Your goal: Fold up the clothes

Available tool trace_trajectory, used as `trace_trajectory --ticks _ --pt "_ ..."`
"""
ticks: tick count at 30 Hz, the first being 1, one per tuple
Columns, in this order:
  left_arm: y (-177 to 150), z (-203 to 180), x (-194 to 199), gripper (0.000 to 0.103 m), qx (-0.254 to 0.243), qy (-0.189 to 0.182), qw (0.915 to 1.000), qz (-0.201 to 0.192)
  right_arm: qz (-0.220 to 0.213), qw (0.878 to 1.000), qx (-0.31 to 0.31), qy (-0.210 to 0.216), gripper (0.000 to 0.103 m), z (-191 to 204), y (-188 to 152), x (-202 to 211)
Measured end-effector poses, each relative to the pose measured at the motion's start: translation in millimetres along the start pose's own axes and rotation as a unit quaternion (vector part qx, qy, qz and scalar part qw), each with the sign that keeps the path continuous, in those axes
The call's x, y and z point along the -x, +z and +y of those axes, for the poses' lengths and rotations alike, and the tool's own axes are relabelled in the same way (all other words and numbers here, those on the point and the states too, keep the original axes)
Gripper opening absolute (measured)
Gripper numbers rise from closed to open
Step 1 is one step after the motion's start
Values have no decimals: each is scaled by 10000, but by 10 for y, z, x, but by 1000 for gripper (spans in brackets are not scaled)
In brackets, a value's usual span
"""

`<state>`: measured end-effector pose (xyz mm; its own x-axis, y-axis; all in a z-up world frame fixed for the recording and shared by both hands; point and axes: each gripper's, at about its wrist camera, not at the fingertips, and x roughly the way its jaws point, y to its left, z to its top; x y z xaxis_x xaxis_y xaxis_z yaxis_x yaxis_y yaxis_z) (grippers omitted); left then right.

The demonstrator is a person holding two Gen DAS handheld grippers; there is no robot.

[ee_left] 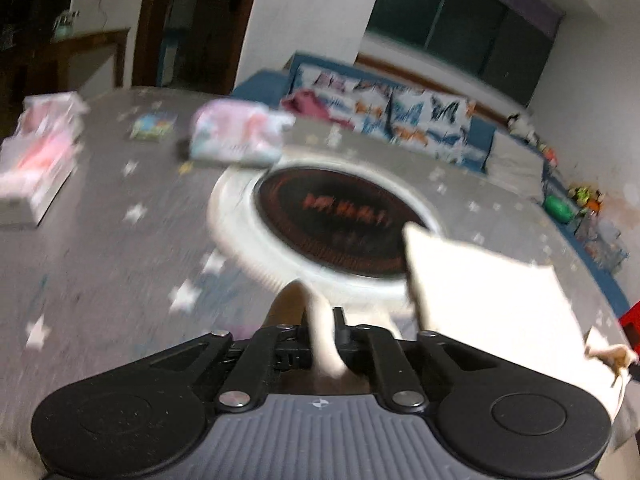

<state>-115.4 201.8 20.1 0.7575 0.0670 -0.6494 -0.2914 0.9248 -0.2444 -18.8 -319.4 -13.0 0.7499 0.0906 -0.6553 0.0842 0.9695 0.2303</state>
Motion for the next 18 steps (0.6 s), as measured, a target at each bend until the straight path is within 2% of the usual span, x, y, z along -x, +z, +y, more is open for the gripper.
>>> trace_trajectory --ticks 2,3,5,6,9,12,13,15,18 --pt "-48 53 39 15 -17 109 9999 42 -11 10000 -47 -76 25 -63 -14 57" --pt "-51 86 58 22 0 121 9999 68 -29 9999 -74 -118 27 -97 -10 85" --pt "-47 146 115 25 29 126 9999 55 -89 9997 -65 -199 29 -143 -4 149" --pt "-30 164 139 28 20 165 9999 16 -73 9997 50 -221 33 -130 -9 174" --pt "24 199 191 29 14 208 9998 -67 31 9984 512 -237 33 -35 -28 226" --pt "74 132 209 30 -54 106 9998 -137 -69 9954 925 -220 35 139 -37 256" --pt "91 79 197 31 -110 49 9998 -155 -83 9939 1074 -217 42 203 -37 240" --pt "112 -63 130 35 -242 -83 9996 -125 -112 9903 1369 -212 48 330 -36 207" --pt "134 -303 -5 36 -456 -297 9985 -30 -155 9831 1811 -203 48 522 -35 157"
